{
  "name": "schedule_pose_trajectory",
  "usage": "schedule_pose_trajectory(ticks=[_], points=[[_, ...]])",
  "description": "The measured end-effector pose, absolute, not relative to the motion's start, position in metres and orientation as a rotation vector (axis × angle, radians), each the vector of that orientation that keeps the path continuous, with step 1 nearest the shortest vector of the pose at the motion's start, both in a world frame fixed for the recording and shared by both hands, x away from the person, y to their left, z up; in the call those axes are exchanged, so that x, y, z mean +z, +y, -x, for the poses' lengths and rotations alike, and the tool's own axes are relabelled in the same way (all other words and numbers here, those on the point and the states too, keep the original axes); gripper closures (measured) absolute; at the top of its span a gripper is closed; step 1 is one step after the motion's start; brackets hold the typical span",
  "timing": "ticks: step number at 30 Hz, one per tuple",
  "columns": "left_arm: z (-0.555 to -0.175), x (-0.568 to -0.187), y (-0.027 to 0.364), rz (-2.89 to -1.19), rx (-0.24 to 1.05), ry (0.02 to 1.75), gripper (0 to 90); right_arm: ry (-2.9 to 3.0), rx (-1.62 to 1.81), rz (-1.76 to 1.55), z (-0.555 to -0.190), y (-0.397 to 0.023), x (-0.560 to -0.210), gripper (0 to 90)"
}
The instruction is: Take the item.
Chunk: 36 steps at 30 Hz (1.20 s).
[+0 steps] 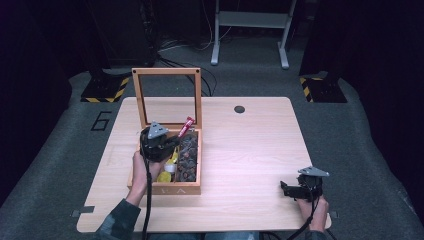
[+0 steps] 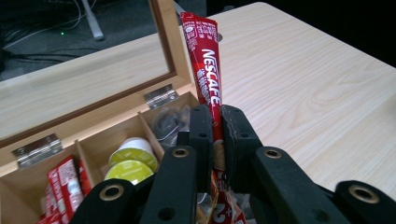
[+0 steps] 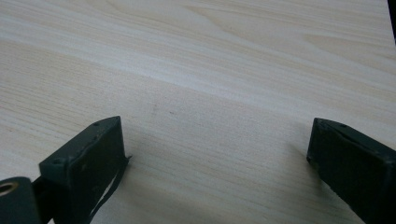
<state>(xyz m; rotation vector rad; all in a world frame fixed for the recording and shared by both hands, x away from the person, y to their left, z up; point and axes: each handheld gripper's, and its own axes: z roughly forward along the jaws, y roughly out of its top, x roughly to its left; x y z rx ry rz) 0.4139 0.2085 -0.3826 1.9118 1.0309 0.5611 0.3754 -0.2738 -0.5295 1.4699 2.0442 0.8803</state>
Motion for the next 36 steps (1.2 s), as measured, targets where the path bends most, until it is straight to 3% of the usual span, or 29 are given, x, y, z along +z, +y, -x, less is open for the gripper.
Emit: schedule_pose_trajectory(ticks=[36], points=[[-0.428, -0.390, 0.142, -1.986, 0.504, 0.948, 82.7, 2.042, 0.881, -1.468, -0.375, -0.274, -0.530, 3.9]])
